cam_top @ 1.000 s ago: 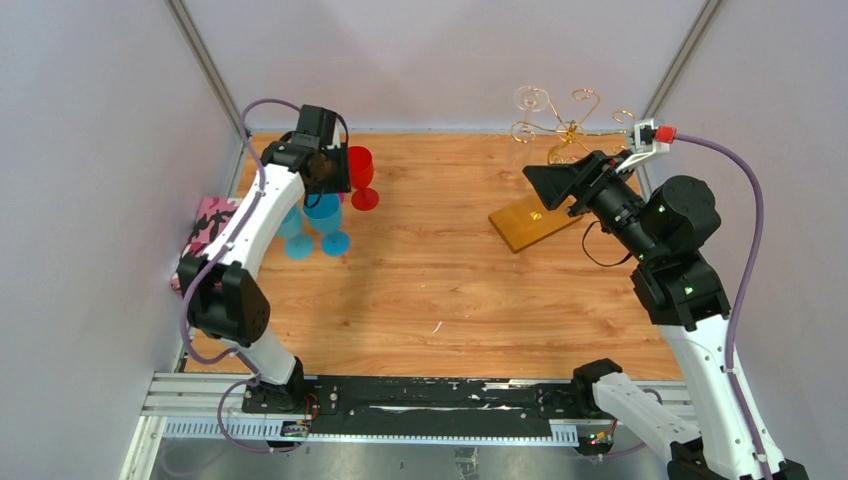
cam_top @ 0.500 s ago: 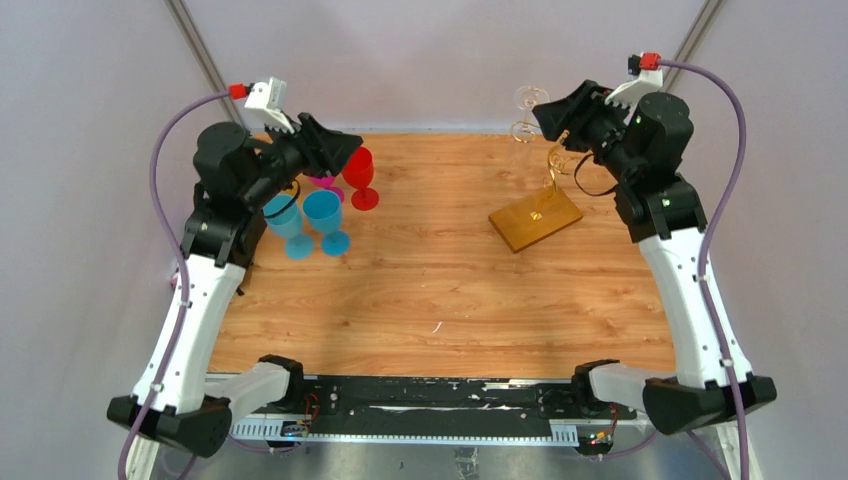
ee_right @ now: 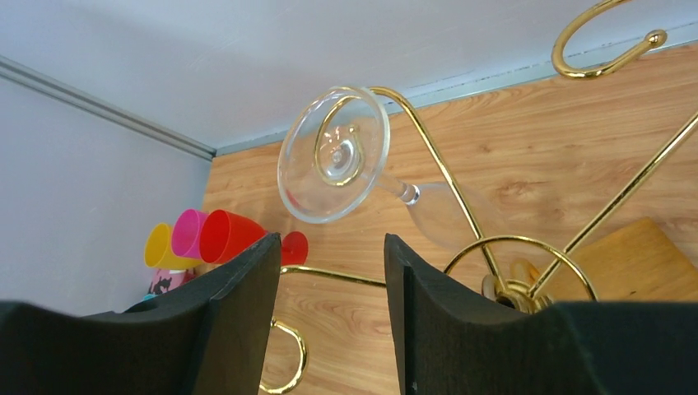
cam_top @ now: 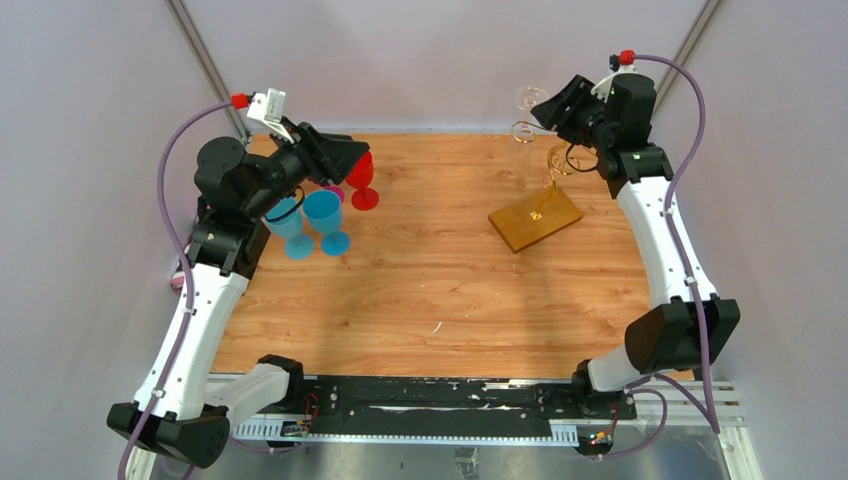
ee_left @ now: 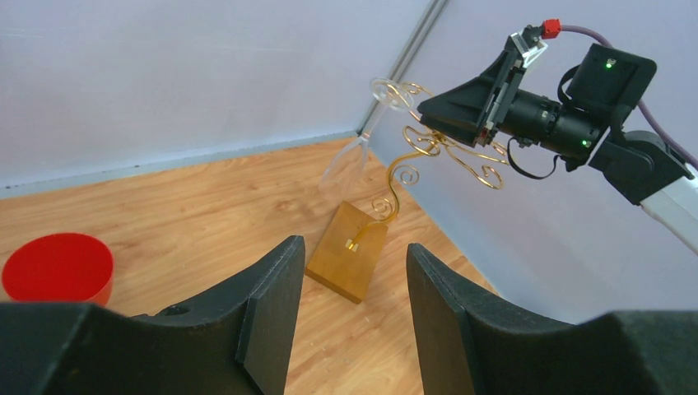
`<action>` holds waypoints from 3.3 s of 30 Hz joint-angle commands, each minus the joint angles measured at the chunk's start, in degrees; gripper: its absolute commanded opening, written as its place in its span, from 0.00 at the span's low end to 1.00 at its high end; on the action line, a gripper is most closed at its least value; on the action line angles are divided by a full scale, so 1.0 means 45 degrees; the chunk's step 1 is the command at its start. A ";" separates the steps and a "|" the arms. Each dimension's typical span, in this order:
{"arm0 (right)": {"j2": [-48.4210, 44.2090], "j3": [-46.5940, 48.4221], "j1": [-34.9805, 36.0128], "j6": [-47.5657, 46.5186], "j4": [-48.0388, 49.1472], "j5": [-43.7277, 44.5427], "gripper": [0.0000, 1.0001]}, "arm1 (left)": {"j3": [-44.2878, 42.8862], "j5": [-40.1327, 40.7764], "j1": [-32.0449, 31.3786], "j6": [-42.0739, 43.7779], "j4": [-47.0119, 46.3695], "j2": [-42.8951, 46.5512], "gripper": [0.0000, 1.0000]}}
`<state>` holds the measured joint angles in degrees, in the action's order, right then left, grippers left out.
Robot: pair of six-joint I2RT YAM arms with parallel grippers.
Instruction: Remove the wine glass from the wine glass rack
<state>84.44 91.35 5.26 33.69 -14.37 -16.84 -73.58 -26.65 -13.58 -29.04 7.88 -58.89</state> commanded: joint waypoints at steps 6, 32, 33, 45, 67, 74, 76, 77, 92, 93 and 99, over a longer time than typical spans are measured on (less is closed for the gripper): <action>0.0428 0.0218 -0.0581 0.1314 0.1746 -0.0689 0.54 | 0.0355 -0.0242 0.0011 0.0079 -0.0463 0.0103 0.54; 0.0889 -0.0920 -0.0573 0.3957 0.2653 0.0150 0.22 | 0.0938 -0.0240 0.0021 0.0425 -0.0347 0.0535 0.54; 0.0867 -0.0961 -0.0564 0.4034 0.2564 0.0242 0.19 | 0.0941 -0.0301 0.0011 0.0372 -0.0379 0.0547 0.54; 0.0339 -0.1926 -0.0445 0.5304 0.3081 0.0837 0.00 | 0.1442 -0.0607 0.0011 -0.0297 -0.0981 0.0551 0.54; -0.0037 -0.1474 -0.0171 0.5607 0.3395 -0.0133 0.00 | 0.1547 -0.0620 0.0011 -0.0497 -0.1148 0.0259 0.52; -0.0013 -0.0427 -0.0284 0.5119 0.2219 0.0000 0.00 | 0.1507 -0.0631 0.0011 -0.0491 -0.1093 0.0212 0.51; -0.0034 -0.0391 -0.0294 0.5013 0.2069 -0.0069 0.00 | 0.1497 -0.0584 0.0011 -0.0498 -0.1102 0.0207 0.51; -0.0035 -0.0382 -0.0275 0.4964 0.2001 -0.0118 0.00 | 0.1489 -0.0554 0.0011 -0.0488 -0.1106 0.0193 0.51; 0.1871 0.1889 -0.0348 0.4784 0.1503 -0.0466 0.00 | 0.1532 -0.0581 0.0011 -0.0563 -0.1175 -0.0053 0.49; 0.1995 0.1970 -0.0382 0.4762 0.1430 -0.0421 0.00 | 0.1542 -0.0566 0.0011 -0.0557 -0.1152 -0.0022 0.49; 0.2080 0.1769 -0.0492 0.4634 0.1491 -0.0027 0.00 | 0.1572 -0.0542 0.0011 -0.0490 -0.1106 -0.0054 0.49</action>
<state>94.00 98.24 3.70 55.88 -8.32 -18.17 -67.02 -28.47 -13.58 -31.68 3.81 -59.20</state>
